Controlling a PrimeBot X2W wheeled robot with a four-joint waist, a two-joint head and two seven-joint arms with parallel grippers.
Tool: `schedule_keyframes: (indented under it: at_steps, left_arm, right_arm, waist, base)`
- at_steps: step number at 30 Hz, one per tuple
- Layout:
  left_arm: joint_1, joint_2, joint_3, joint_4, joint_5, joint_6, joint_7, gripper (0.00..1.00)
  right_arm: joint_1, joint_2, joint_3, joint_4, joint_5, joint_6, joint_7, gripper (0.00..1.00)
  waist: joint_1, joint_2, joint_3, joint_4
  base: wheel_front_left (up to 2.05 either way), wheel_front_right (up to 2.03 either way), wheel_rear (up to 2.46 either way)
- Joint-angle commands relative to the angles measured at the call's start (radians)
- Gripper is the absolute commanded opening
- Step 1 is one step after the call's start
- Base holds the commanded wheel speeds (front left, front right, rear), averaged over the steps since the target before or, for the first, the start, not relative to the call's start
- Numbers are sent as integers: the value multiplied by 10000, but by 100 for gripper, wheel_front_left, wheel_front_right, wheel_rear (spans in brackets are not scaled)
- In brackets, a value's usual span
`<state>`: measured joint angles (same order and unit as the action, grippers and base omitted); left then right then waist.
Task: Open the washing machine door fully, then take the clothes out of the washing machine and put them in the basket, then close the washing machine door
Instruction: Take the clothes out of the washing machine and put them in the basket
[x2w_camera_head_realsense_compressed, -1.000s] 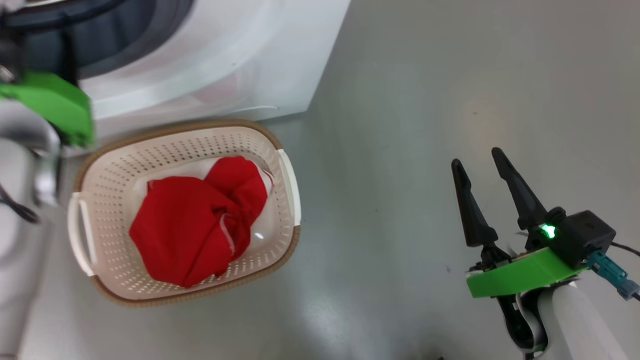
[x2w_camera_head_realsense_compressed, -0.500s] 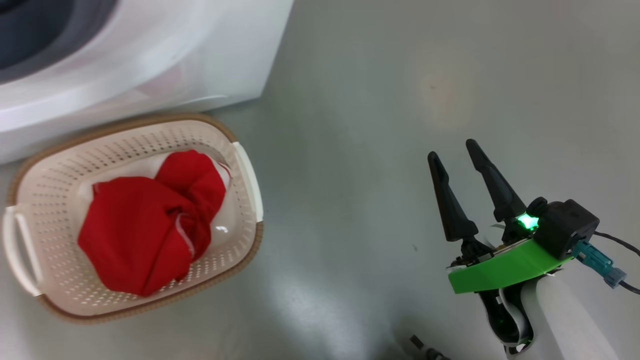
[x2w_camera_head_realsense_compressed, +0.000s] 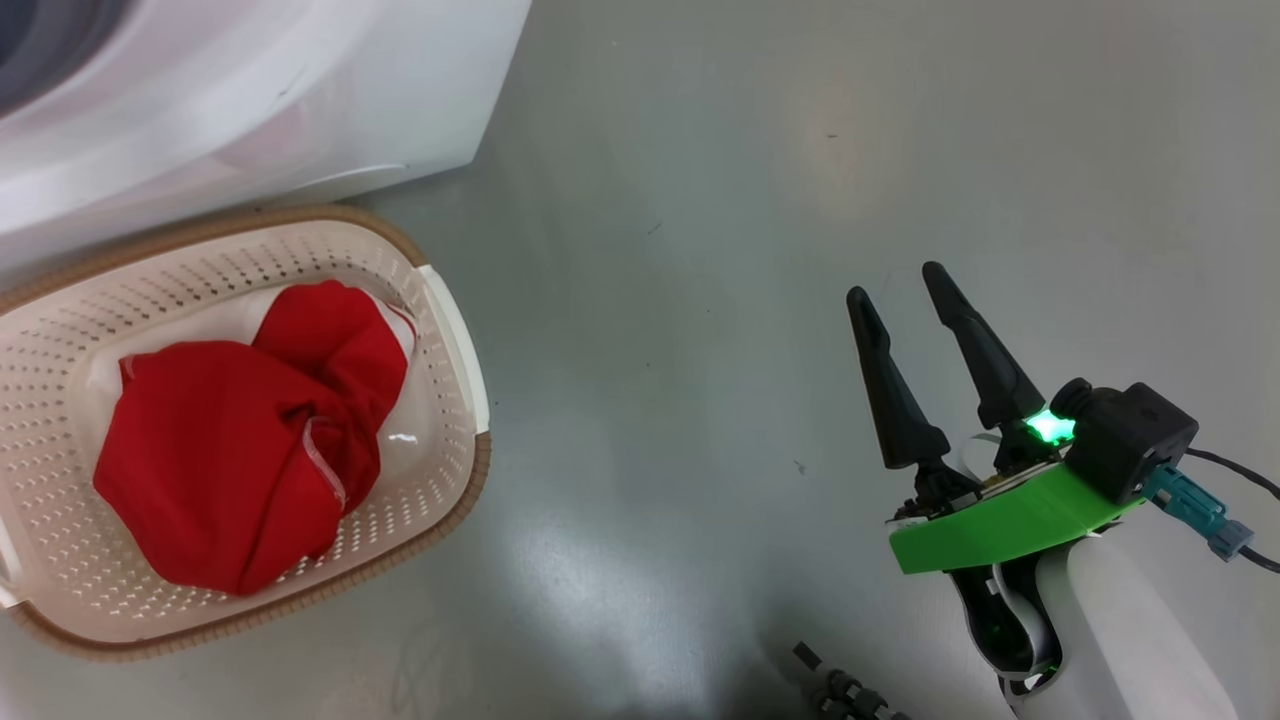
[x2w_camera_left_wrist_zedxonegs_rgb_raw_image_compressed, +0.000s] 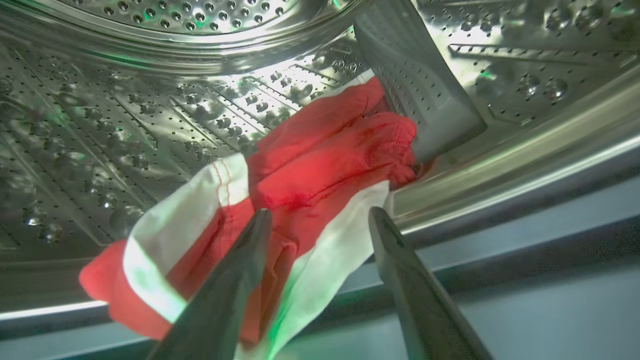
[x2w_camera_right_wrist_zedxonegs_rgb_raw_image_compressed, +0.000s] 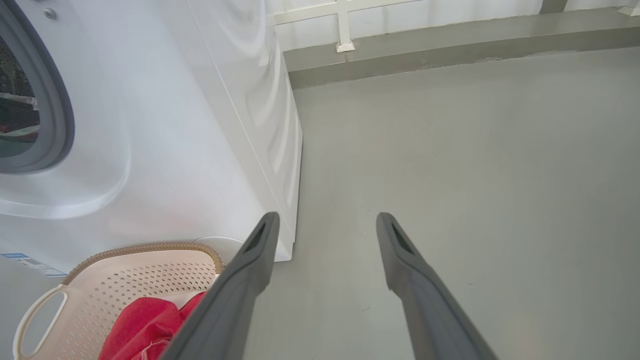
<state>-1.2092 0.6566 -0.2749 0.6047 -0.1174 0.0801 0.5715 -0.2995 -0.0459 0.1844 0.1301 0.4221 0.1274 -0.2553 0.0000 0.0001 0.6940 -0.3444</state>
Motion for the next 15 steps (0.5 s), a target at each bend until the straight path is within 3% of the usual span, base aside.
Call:
schedule_keyframes:
  at_steps: [1,7,8,12,13,15]
  left_arm:
    - [-201,596,286,-359,-32,84,226,100]
    - [-153,760,222,-736,-65,146,1231,100]
    - [-132,774,258,-812,-119,167,1307,93]
    - [1,844,296,-995,-250,203,1673,36]
    - [29,871,293,-1030,-267,197,1709,0]
    - [46,885,293,-1049,-296,186,1757,0]
  right_arm:
    - [-14,-44,214,-226,70,33,-64,100]
    - [-80,-44,235,-246,112,33,-64,100]
    - [-94,-43,229,-250,118,33,-64,100]
    - [-125,-43,192,-247,122,33,-64,100]
    - [-131,-43,176,-253,121,33,-64,100]
    - [-134,-43,155,-257,115,33,-64,100]
  waist:
    - [0,-1,42,1]
    - [0,-1,165,-11]
    - [0,-1,183,-16]
    - [0,-1,210,-22]
    - [0,-1,218,-14]
    - [0,-1,226,-2]
  base:
    - [0,0,0]
    - [0,0,0]
    - [0,0,0]
    - [0,0,0]
    - [0,0,0]
    - [0,0,0]
